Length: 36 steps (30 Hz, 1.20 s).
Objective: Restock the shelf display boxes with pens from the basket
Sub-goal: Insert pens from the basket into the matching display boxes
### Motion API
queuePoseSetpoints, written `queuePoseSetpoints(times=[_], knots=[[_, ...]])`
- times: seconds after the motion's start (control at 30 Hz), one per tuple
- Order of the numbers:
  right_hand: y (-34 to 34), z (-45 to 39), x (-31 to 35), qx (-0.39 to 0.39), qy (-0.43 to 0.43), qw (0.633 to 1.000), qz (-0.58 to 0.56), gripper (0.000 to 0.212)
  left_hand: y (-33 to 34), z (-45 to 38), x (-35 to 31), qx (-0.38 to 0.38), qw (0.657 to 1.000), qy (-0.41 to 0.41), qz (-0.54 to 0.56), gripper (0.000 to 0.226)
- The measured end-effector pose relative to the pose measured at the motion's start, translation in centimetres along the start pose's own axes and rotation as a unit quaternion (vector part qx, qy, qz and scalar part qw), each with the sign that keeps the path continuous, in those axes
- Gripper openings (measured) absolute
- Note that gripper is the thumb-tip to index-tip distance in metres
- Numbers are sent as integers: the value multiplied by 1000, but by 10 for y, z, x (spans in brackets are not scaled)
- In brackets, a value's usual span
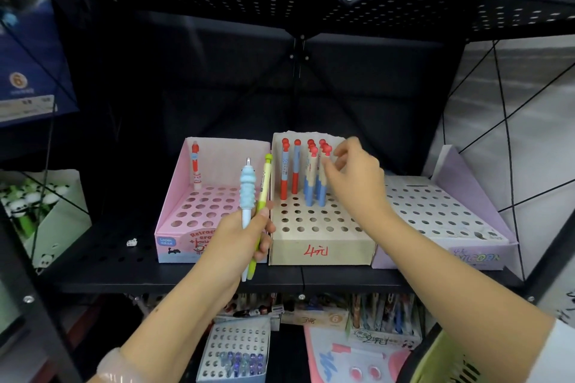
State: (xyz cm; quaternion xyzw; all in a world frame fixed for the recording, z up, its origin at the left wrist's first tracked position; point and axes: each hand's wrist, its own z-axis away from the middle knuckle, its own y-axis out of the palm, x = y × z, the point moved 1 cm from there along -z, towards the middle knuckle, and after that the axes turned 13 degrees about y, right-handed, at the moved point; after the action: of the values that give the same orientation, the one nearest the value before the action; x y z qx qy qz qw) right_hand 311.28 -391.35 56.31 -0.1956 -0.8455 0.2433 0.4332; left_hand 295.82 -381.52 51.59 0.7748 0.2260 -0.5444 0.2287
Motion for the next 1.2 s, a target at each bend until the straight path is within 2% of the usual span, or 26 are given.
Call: queuePoseSetpoints(times=[0.03, 0.07, 0.13, 0.2, 0.27, 0.37, 0.43, 0.5, 0.57, 0.73, 0.8, 0.93, 1.07, 1.13, 1.2], knots=[[0, 5, 8, 30, 0, 998, -55, 12, 1, 0, 0, 3, 1000, 5, 5, 18], [1, 12, 18, 101, 10, 989, -105, 14, 2, -1, 0, 8, 1000, 9, 4, 17], [8, 27, 32, 255, 36, 957, -131, 21, 4, -1, 1, 17, 1000, 14, -8, 18], [13, 34, 37, 314, 39, 939, -132, 29, 7, 0, 1, 24, 1000, 13, -9, 20], [10, 31, 40, 287, 39, 941, -176, 29, 6, 0, -1, 29, 999, 11, 16, 18], [-8, 5, 33, 147, 75, 957, -238, 25, 2, -4, -4, 17, 999, -9, 51, 17], [-22, -14, 19, 45, 62, 977, -198, 24, -1, -7, -4, -14, 999, -24, 44, 19], [-30, -29, 4, 1, 43, 992, -122, 23, -1, -11, -4, -24, 999, -33, 13, 21], [-29, -38, -7, -5, 35, 998, -49, 21, 1, -14, -3, -20, 999, -39, -3, 20], [-6, -49, -11, 40, 32, 997, 63, 27, 7, -18, 1, -16, 999, -39, -15, 14], [0, -52, -9, 46, 17, 994, 101, 29, 7, -19, 2, -25, 998, -51, 16, 12], [2, -57, -7, 41, -3, 990, 138, 30, 3, -21, 1, -33, 994, -66, 80, 21], [12, -55, -14, 149, 45, 958, 243, 20, 4, -18, 2, -23, 998, -33, 54, 19], [11, -54, -13, 157, 88, 957, 227, 19, 5, -15, 3, -8, 999, -7, 30, 17], [3, -51, -9, 84, 110, 981, 137, 19, 4, -14, 3, 2, 1000, 14, 20, 16]])
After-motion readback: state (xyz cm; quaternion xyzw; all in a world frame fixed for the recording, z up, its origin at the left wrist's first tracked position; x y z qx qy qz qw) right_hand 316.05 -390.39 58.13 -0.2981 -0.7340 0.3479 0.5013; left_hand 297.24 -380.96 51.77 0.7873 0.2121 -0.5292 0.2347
